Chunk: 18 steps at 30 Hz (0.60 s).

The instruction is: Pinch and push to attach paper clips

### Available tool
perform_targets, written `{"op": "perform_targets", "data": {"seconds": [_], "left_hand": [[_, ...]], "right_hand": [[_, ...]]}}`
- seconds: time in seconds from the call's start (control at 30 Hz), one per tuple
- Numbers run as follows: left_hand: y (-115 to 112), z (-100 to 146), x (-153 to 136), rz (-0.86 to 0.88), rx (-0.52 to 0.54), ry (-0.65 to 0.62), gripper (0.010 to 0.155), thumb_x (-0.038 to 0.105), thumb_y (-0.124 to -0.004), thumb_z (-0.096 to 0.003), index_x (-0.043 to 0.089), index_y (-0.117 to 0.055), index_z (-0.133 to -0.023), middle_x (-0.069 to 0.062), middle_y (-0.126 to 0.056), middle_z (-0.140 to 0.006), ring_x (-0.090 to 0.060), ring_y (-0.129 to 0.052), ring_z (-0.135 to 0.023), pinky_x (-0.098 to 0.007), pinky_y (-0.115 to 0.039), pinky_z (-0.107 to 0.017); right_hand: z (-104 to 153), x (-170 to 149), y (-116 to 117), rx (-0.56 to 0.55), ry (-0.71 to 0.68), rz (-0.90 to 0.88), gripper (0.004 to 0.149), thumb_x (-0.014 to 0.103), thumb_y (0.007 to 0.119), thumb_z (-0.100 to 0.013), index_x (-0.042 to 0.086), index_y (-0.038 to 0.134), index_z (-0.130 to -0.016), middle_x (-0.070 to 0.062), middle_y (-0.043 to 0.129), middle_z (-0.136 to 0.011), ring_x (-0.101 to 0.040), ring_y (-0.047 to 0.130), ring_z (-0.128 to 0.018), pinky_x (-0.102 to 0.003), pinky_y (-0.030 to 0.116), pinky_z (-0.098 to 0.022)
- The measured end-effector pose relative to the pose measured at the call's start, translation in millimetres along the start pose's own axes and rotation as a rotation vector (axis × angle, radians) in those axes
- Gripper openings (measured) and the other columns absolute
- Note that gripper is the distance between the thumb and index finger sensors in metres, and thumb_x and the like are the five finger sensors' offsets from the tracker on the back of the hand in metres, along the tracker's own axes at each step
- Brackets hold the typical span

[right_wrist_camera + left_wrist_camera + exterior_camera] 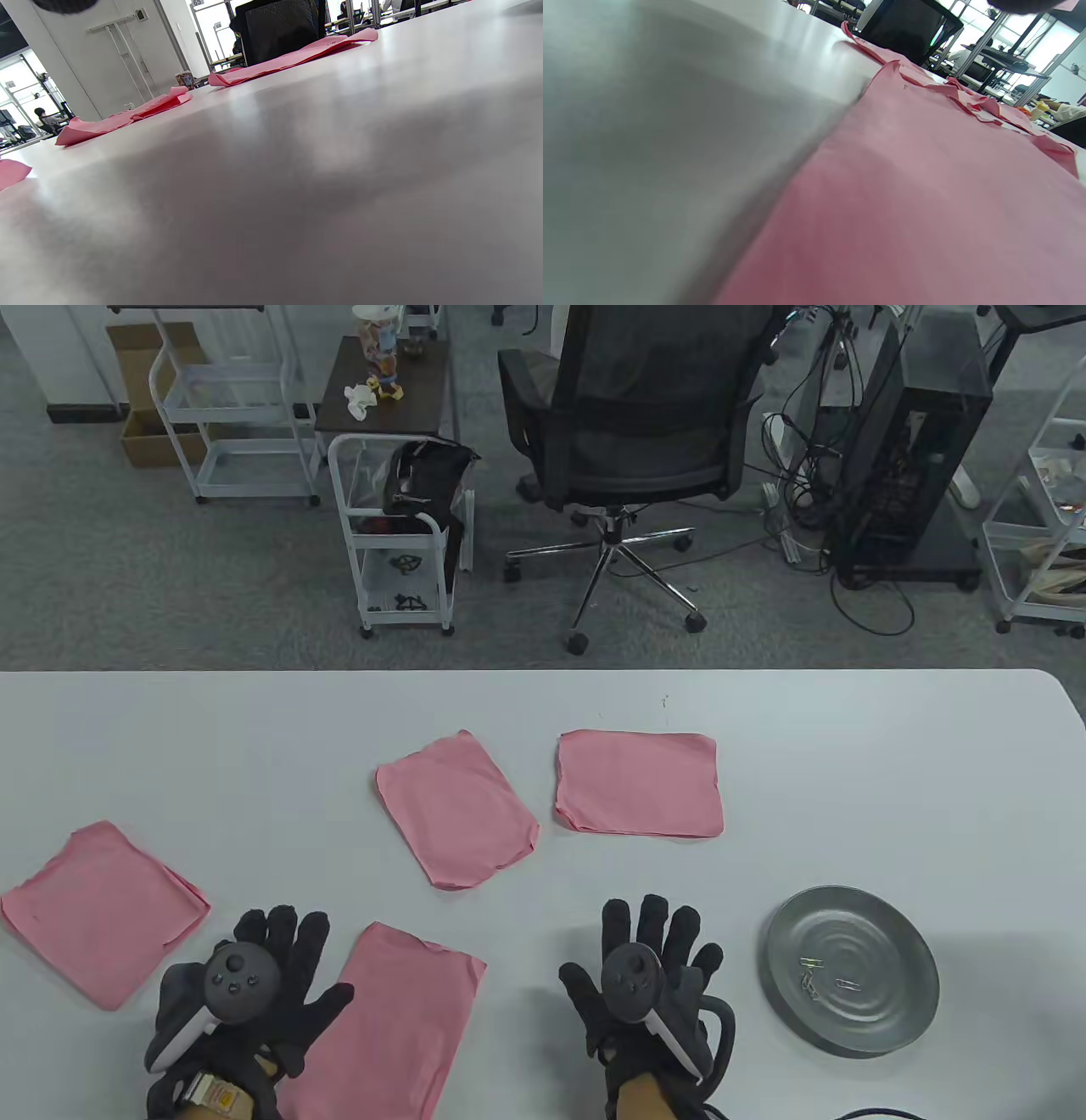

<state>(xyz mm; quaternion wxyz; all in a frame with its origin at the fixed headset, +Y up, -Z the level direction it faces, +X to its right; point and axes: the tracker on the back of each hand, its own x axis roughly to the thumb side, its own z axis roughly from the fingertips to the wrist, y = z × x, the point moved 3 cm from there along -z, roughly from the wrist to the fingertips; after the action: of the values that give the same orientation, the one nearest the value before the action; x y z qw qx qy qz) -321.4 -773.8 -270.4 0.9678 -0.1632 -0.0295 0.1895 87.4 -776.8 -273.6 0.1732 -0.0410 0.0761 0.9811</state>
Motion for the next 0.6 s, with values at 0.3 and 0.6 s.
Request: {"op": "perform_targets", "data": {"seconds": [0.3, 0.6], "left_hand": [[9.8, -0.6, -6.3, 0.058, 0.041, 0.000, 0.088, 0.076, -0.063, -0.0351, 0.040, -0.035, -0.110, 0.002, -0.025, -0.118, -0.028, -0.011, -0.112, -0.062, -0.015, -0.077], [4.9, -8.9, -14.1, -0.016, 0.080, 0.129, 0.106, 0.088, -0.065, -0.0253, 0.037, -0.030, -0.111, 0.001, -0.023, -0.118, -0.029, -0.007, -0.111, -0.061, -0.013, -0.078]], "right_hand": [[1.8, -1.0, -2.7, 0.002, 0.002, -0.039, 0.083, 0.071, 0.052, -0.042, 0.033, 0.009, -0.101, -0.007, -0.008, -0.107, -0.043, -0.015, -0.093, -0.067, -0.005, -0.058], [1.3, -6.6, -8.7, -0.005, 0.010, -0.112, 0.082, 0.071, 0.052, -0.043, 0.032, 0.009, -0.101, -0.008, -0.008, -0.107, -0.044, -0.015, -0.093, -0.067, -0.005, -0.058]]}}
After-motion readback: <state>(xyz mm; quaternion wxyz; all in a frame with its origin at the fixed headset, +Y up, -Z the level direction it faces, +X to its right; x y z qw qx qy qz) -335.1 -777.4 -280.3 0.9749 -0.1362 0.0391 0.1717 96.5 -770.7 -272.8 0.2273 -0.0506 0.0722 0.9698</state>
